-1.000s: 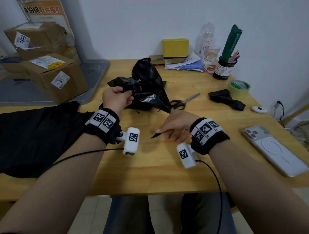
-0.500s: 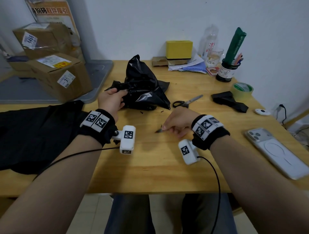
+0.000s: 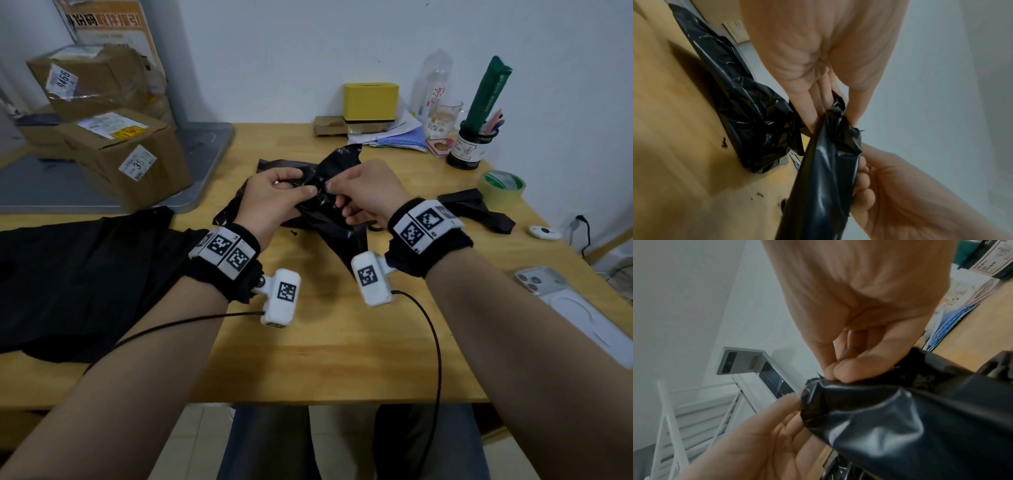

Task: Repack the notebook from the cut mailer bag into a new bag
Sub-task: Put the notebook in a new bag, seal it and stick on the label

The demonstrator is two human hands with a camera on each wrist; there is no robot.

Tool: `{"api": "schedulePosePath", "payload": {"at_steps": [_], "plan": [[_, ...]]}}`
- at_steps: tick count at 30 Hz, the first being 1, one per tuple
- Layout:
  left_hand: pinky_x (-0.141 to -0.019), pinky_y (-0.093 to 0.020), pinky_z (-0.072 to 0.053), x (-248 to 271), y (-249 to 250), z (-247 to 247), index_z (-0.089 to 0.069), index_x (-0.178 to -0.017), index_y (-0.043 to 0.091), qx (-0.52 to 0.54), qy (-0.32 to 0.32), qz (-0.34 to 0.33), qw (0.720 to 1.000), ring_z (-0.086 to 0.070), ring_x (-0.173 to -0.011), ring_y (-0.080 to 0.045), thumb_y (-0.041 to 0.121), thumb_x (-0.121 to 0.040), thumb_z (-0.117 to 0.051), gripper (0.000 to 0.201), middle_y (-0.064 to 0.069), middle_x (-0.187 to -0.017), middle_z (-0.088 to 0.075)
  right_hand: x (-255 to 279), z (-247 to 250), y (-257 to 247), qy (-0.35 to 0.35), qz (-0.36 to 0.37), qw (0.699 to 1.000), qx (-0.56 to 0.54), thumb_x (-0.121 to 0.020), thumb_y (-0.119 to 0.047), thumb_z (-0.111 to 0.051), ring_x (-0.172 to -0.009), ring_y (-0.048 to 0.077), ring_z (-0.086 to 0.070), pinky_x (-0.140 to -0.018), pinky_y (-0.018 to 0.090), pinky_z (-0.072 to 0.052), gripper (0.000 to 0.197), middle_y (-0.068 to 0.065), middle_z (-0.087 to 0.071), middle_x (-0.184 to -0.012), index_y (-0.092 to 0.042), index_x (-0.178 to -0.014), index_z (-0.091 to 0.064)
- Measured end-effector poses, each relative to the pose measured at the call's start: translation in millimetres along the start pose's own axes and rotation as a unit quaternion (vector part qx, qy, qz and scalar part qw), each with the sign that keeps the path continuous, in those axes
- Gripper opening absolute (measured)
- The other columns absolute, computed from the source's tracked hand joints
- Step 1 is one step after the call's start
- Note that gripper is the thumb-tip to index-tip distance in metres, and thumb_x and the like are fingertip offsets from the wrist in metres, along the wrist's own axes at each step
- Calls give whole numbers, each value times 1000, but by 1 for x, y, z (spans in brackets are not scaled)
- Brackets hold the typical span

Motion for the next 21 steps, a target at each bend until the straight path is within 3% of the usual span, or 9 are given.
{"api": "schedulePosePath", "payload": {"at_steps": [2,5,7,10,12,13,15,17,21], "plan": [[-87,-50,-58,-3,-2,3,-63,-97,16,-14,12,2,1000,-71,-94,-35,9,-72,-85,35,-22,-97,-69,-4,-5,2,-29,-3,999,13,-96,-11,-67,-50,17,-57,-48,28,-54,8,6,-63,-60,-9,-92,-73],[-84,-52,-58,-12,-11,7,-62,-90,20,-45,42,24,998,-70,-98,-37,17,-60,-89,40,-19,-101,-71,-8,-7,1,-97,-28,994,37,-97,-12,-66,-55,17,-60,-52,29,-57,10,9,-73,-75,-8,-102,-73],[-83,-52,-59,-21,-22,14,-62,-92,19,-33,66,56,996,-70,-98,-35,12,-66,-88,37,-16,-105,-71,-12,0,-1,-95,-49,992,61,-96,-16,-68,-55,17,-59,-51,28,-56,14,10,-76,-82,-6,-102,-73],[-74,-51,-60,-38,-35,29,-61,-113,12,62,98,142,983,-67,-104,-33,8,-81,-78,36,-15,-117,-67,-22,15,8,-48,-78,992,89,-92,-18,-72,-51,18,-54,-47,27,-51,17,13,-75,-80,-1,-96,-73],[-68,-54,-60,-48,-36,37,-58,-129,14,156,97,215,959,-65,-105,-36,13,-90,-69,41,-17,-121,-66,-28,19,20,-41,-107,986,124,-89,-18,-74,-52,19,-56,-53,29,-56,18,12,-78,-83,1,-92,-74],[-74,-56,-59,-51,-34,39,-57,-133,15,181,83,246,949,-63,-109,-38,17,-95,-63,38,-18,-124,-64,-31,21,26,-43,-120,981,147,-89,-18,-75,-55,19,-58,-58,31,-59,19,11,-79,-84,1,-92,-74],[-97,-56,-48,-54,-25,37,-54,-138,13,223,41,277,934,-55,-124,-38,27,-101,-50,39,-18,-135,-59,-36,22,34,-47,-138,975,166,-89,-16,-76,-60,21,-62,-65,36,-64,21,14,-79,-85,5,-92,-74],[-110,-49,-37,-54,-19,35,-56,-136,7,250,20,272,929,-49,-132,-35,29,-104,-43,40,-21,-135,-58,-39,22,38,-49,-147,973,174,-88,-15,-78,-66,25,-66,-69,44,-65,23,16,-78,-83,7,-92,-74],[-104,-42,-36,-57,-19,32,-58,-125,0,256,-21,263,930,-51,-127,-27,28,-105,-36,41,-22,-100,-70,-44,15,42,-82,-153,962,210,-86,-20,-81,-79,31,-76,-73,51,-64,27,12,-79,-81,5,-92,-75]]}}
Point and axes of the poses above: each hand's wrist, its own x-axis away from the middle knuckle, its own z-axis out of the back of the hand, y = z × x, the point moved 1 cm from there along -x, towards the middle knuckle
